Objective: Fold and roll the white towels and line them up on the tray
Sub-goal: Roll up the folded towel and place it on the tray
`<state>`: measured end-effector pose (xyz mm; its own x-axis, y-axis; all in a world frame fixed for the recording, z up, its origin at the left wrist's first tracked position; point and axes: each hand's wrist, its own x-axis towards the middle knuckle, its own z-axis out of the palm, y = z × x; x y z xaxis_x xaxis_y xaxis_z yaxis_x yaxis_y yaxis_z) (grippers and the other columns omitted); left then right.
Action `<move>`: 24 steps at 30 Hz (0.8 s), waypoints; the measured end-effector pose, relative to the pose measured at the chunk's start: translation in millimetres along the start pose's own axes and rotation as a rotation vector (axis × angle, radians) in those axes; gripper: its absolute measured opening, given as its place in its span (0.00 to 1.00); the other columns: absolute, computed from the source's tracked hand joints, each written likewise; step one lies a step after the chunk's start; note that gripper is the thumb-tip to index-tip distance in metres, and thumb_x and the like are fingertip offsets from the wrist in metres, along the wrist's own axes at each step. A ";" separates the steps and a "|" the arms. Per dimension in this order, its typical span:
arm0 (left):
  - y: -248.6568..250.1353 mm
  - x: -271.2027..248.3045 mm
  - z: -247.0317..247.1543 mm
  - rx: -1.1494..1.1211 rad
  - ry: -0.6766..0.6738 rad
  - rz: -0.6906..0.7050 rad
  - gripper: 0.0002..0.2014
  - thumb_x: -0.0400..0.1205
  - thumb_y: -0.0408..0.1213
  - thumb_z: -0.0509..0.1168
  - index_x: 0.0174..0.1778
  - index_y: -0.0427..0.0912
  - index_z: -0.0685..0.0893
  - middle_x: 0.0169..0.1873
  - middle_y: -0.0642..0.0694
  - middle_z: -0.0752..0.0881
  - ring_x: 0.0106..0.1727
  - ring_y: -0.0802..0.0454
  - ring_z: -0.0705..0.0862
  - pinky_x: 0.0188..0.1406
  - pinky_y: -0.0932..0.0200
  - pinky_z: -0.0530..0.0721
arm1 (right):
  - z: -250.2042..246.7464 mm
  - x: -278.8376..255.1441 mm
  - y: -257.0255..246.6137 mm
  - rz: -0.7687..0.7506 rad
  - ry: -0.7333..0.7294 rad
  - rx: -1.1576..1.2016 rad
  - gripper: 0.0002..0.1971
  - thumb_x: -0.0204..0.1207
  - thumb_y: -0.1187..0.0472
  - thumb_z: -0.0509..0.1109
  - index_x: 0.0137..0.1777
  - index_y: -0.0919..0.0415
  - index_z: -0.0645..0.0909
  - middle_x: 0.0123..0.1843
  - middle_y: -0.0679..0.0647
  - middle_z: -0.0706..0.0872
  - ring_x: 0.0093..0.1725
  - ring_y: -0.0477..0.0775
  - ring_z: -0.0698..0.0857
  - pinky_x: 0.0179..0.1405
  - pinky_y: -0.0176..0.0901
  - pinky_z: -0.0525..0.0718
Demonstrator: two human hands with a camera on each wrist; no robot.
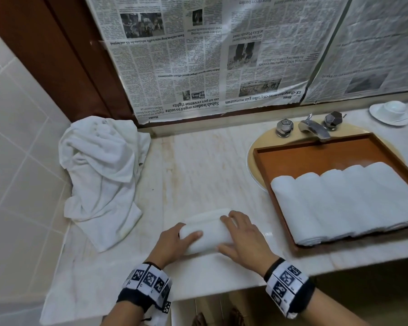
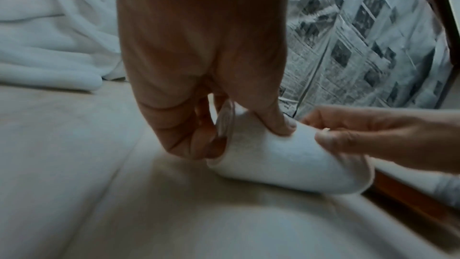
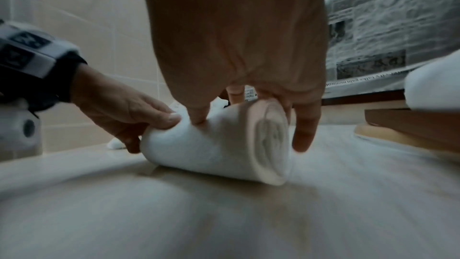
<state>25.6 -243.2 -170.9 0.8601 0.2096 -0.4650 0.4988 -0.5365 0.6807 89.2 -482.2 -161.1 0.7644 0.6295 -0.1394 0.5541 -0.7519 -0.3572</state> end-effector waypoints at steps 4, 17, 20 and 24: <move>3.9 1.6 1.3 0.137 0.004 -0.025 0.34 0.73 0.76 0.62 0.71 0.60 0.76 0.64 0.51 0.81 0.64 0.48 0.81 0.62 0.53 0.79 | -12.2 17.9 13.2 0.043 -0.180 0.097 0.41 0.73 0.31 0.69 0.80 0.51 0.65 0.73 0.49 0.69 0.72 0.54 0.69 0.65 0.52 0.76; 38.6 13.8 -14.0 0.414 -0.284 0.006 0.51 0.61 0.73 0.76 0.79 0.57 0.70 0.70 0.47 0.72 0.69 0.48 0.76 0.66 0.55 0.76 | -33.4 50.7 16.5 0.198 -0.462 0.398 0.39 0.55 0.29 0.80 0.66 0.42 0.76 0.62 0.46 0.79 0.60 0.53 0.81 0.56 0.50 0.82; 37.2 14.4 -9.0 0.405 -0.318 -0.011 0.54 0.57 0.70 0.80 0.78 0.55 0.69 0.69 0.49 0.75 0.67 0.51 0.78 0.63 0.56 0.79 | -26.9 38.2 14.8 0.237 -0.487 0.373 0.50 0.53 0.25 0.78 0.73 0.49 0.70 0.65 0.48 0.76 0.61 0.53 0.79 0.54 0.46 0.77; 35.0 11.6 -3.5 0.465 -0.393 0.004 0.46 0.54 0.70 0.80 0.66 0.55 0.76 0.60 0.52 0.79 0.57 0.54 0.80 0.58 0.54 0.83 | -20.8 19.7 11.1 0.226 -0.470 0.340 0.36 0.58 0.27 0.78 0.60 0.46 0.75 0.59 0.48 0.74 0.57 0.52 0.77 0.53 0.46 0.76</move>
<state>53.4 -256.7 -150.5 0.7140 -0.0627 -0.6974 0.3204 -0.8563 0.4051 117.2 -482.2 -148.6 0.5809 0.5393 -0.6096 0.2005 -0.8207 -0.5350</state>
